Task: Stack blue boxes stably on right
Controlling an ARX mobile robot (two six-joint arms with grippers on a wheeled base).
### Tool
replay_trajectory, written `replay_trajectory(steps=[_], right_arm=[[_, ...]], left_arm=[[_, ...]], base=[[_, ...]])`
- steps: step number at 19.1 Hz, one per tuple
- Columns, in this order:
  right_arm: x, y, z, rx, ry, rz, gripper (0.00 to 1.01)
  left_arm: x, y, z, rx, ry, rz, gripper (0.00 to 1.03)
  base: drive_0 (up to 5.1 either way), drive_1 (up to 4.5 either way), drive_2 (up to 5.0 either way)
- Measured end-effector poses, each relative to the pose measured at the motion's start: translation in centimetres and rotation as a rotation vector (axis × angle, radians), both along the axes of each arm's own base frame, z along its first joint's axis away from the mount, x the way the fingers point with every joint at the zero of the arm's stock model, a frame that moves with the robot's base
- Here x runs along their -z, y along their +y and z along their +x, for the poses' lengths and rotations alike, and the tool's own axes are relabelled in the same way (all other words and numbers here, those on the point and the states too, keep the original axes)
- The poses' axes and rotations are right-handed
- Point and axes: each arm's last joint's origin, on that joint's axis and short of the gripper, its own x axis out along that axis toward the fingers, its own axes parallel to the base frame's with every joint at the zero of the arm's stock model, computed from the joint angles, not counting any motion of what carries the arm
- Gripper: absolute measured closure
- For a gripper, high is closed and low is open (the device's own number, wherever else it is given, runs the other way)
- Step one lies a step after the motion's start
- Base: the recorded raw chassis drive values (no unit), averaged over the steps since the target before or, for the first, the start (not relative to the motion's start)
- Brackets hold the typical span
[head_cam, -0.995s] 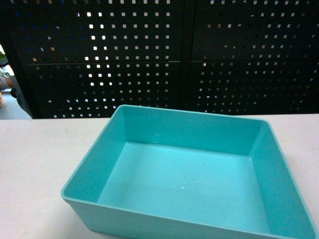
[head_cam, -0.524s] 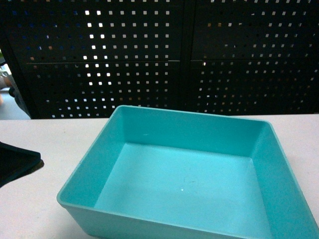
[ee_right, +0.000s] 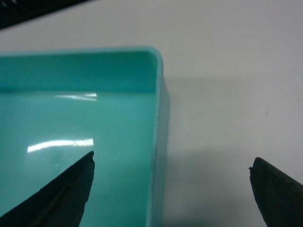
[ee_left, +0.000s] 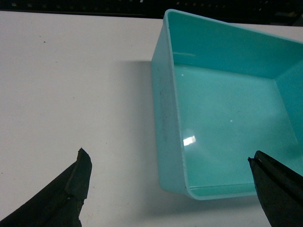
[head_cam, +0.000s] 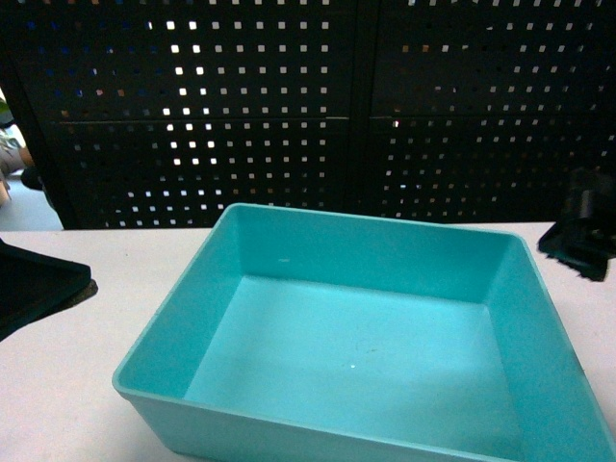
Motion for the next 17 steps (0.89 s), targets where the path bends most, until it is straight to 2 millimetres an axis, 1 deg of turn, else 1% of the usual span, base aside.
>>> replay_trajectory(steps=[2, 4, 6, 8, 10, 14, 17], right_arm=[[0.9, 1.4, 2.6, -0.057, 0.158, -0.047, 0.03], [1.0, 2.7, 4.6, -0.095, 0.262, -0.063, 0.03], [1.4, 3.4, 5.7, -0.082, 0.302, -0.121, 0.03], [2.7, 3.8, 5.9, -0.068, 0.321, -0.168, 0.03], [3.2, 4.1, 6.0, -0.063, 0.328, -0.187, 0.03], [4.3, 3.9, 5.9, -0.05, 0.351, -0.209, 0.03], [5.6, 3.9, 5.8, -0.028, 0.364, -0.213, 0.03]], left_arm=[[0.0, 0.1, 0.0, -0.004, 0.0, 0.001, 0.05], [0.0, 0.1, 0.0, -0.003, 0.0, 0.0, 0.05], [0.0, 0.0, 0.0, -0.001, 0.0, 0.0, 0.05], [0.0, 0.1, 0.0, -0.004, 0.0, 0.001, 0.05], [0.0, 0.1, 0.0, -0.003, 0.0, 0.0, 0.05], [0.0, 0.1, 0.0, -0.003, 0.0, 0.0, 0.05], [0.0, 0.1, 0.0, -0.004, 0.0, 0.0, 0.05]], base=[[0.0, 0.0, 0.0], [0.0, 0.0, 0.0], [0.0, 0.0, 0.0], [0.0, 0.0, 0.0], [0.0, 0.0, 0.0], [0.0, 0.0, 0.0], [0.0, 0.0, 0.0]])
